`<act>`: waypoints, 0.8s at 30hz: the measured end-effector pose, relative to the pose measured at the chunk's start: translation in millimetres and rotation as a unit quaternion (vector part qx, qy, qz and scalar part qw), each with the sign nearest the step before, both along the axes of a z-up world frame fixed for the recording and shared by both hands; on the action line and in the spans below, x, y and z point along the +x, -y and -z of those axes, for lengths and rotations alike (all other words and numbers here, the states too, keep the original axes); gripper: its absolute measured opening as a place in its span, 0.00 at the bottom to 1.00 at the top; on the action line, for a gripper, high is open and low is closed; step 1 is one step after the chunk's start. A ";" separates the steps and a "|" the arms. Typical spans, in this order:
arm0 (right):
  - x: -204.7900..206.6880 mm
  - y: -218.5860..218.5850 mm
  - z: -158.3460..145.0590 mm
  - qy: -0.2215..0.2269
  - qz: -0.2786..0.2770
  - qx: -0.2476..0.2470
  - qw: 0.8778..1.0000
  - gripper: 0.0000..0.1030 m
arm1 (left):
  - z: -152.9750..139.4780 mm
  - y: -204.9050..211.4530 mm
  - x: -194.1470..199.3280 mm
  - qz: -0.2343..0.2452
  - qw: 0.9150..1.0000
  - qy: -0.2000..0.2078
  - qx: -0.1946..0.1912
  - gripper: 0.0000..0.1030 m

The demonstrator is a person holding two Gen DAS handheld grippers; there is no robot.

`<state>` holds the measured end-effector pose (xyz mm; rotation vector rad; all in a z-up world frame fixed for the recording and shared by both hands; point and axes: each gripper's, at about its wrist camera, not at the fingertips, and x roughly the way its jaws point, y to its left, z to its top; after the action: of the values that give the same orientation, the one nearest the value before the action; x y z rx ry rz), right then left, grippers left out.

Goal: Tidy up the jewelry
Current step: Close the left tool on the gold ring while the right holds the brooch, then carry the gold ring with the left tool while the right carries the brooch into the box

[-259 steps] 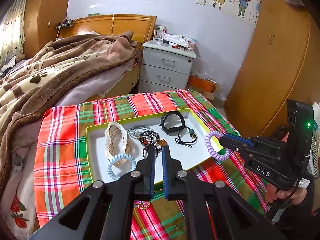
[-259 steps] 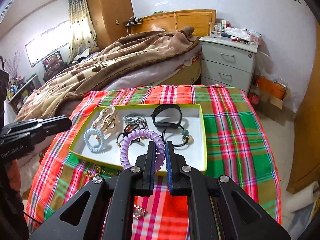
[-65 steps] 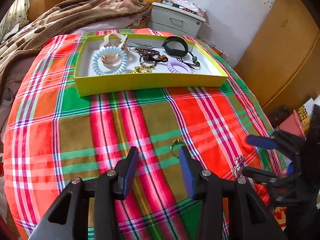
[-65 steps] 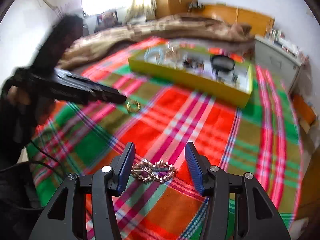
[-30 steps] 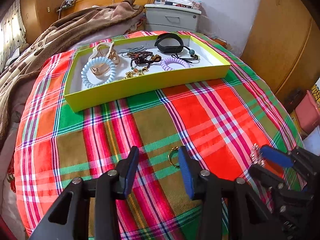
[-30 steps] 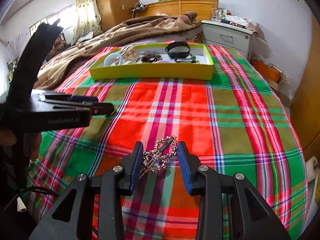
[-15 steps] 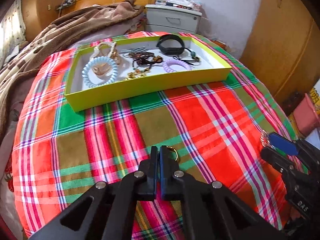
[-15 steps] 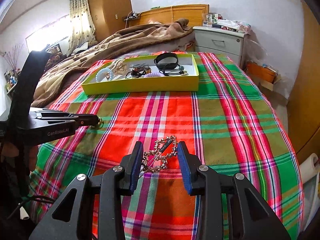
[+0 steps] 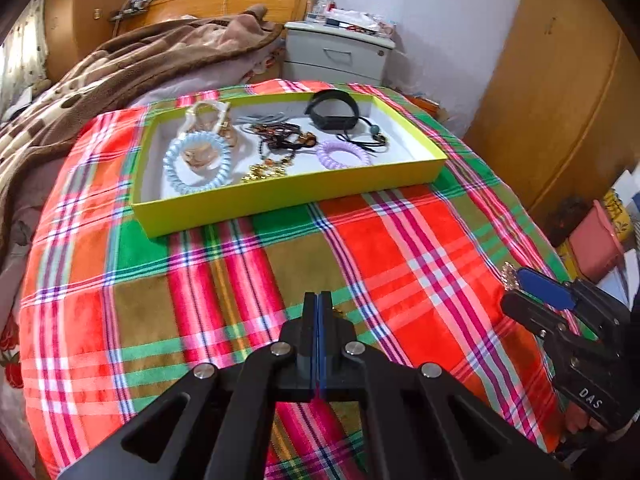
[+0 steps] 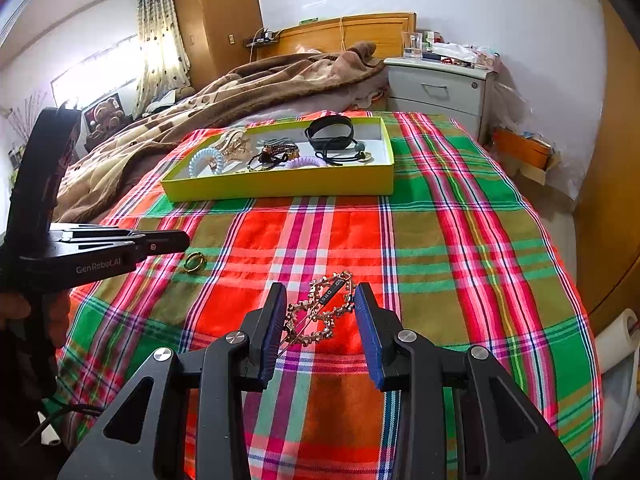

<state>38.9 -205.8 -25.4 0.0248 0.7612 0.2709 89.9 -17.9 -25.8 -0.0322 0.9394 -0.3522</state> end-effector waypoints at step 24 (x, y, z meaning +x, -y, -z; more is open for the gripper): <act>2.3 3.5 1.1 -0.004 0.005 0.005 1.000 0.35 | 10.7 19.0 -1.8 0.024 0.997 0.002 0.072 0.22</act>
<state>41.2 -209.2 -26.5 0.0396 0.7672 0.2650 88.1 -36.8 -36.5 0.1230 0.9599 -0.3286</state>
